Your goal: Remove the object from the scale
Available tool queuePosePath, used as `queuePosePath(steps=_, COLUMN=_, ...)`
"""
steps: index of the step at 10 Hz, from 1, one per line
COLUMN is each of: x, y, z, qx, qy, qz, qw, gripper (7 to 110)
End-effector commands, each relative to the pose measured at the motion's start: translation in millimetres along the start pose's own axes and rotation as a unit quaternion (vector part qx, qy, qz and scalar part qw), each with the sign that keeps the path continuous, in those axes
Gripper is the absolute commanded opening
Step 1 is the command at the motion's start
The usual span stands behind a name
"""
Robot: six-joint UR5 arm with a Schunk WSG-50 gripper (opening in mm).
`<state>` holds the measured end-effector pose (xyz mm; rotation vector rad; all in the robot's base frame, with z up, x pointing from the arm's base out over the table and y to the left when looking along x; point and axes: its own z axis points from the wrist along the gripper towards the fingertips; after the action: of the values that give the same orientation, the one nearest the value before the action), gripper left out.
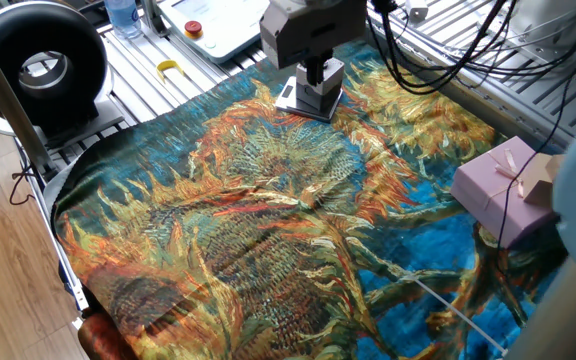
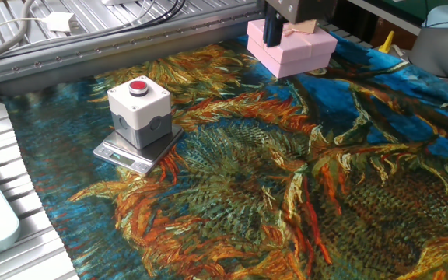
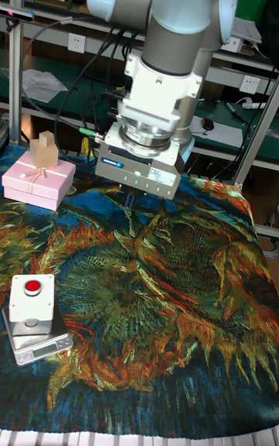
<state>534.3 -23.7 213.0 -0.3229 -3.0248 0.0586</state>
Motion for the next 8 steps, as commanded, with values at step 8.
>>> queuePosePath(steps=8, x=-54.7, y=-62, z=-23.9, qx=0.046, qy=-0.033, qz=-0.151, qw=0.9870, gripper=7)
